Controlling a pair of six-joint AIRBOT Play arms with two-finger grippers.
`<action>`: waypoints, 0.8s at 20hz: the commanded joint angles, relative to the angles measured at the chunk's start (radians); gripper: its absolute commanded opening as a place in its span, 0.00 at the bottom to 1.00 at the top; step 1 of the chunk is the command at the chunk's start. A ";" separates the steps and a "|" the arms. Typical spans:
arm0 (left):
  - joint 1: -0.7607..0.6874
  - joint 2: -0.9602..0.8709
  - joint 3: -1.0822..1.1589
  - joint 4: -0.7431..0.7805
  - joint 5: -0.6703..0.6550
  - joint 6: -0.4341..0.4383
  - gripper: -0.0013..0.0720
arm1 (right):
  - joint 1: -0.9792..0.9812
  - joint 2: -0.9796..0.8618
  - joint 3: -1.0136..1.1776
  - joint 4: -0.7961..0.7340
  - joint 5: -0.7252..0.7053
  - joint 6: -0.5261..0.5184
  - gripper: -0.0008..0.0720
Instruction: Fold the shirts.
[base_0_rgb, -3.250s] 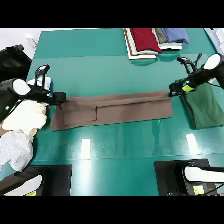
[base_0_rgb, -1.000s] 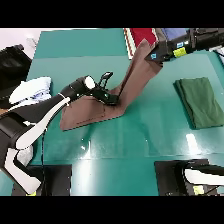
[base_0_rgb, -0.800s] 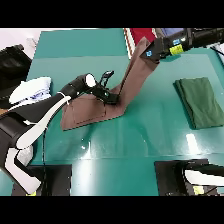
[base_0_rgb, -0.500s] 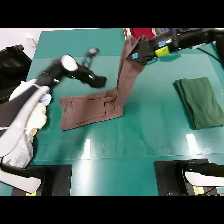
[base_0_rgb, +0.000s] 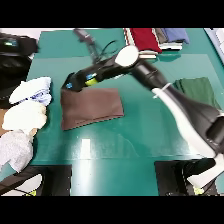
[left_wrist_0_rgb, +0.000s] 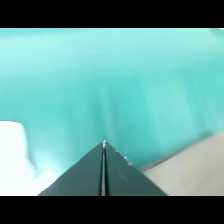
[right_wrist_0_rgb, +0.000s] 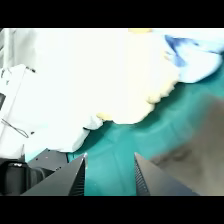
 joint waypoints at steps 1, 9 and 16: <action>0.071 0.088 0.000 0.030 -0.031 0.000 0.05 | 0.034 -0.075 0.067 -0.083 0.011 -0.004 0.45; 0.070 0.075 -0.026 -0.062 -0.060 0.000 0.05 | -0.332 0.193 -0.413 -0.338 0.114 0.111 0.44; 0.070 0.074 -0.025 -0.116 -0.033 0.008 0.05 | -0.503 0.100 -0.656 -0.131 0.069 0.099 0.85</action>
